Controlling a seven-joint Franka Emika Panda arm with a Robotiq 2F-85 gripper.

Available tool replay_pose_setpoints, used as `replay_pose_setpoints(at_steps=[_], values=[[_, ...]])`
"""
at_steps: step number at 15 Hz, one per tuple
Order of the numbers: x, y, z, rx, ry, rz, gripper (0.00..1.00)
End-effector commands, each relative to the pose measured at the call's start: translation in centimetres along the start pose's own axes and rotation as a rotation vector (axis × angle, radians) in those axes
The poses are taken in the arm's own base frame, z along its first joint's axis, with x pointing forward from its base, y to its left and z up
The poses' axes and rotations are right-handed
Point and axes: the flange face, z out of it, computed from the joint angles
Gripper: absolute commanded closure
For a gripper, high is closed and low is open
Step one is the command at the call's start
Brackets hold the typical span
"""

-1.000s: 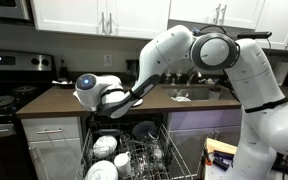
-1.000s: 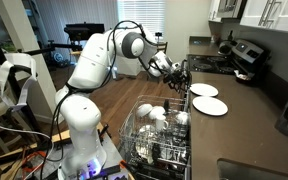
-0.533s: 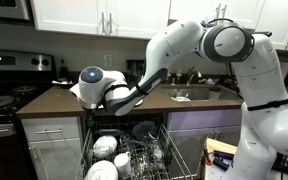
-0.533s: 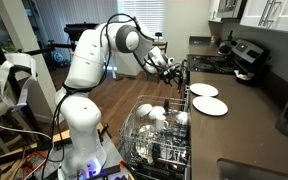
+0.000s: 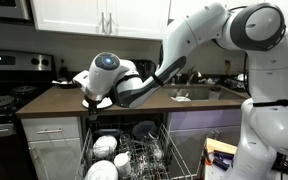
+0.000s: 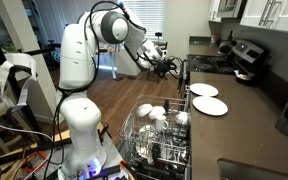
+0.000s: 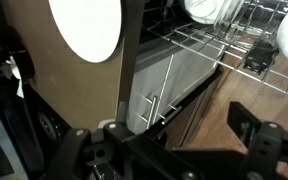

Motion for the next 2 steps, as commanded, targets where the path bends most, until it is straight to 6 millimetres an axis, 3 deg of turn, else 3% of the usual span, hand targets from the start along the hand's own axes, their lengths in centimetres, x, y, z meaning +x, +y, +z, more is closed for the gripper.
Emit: replay_pose_setpoints(at_steps=[1,2], values=[[0.03,0.10,-0.09,0.000,0.000,0.000,0.00],[-0.01,0.02,0.09,0.002,-0.003,0.000,0.00]])
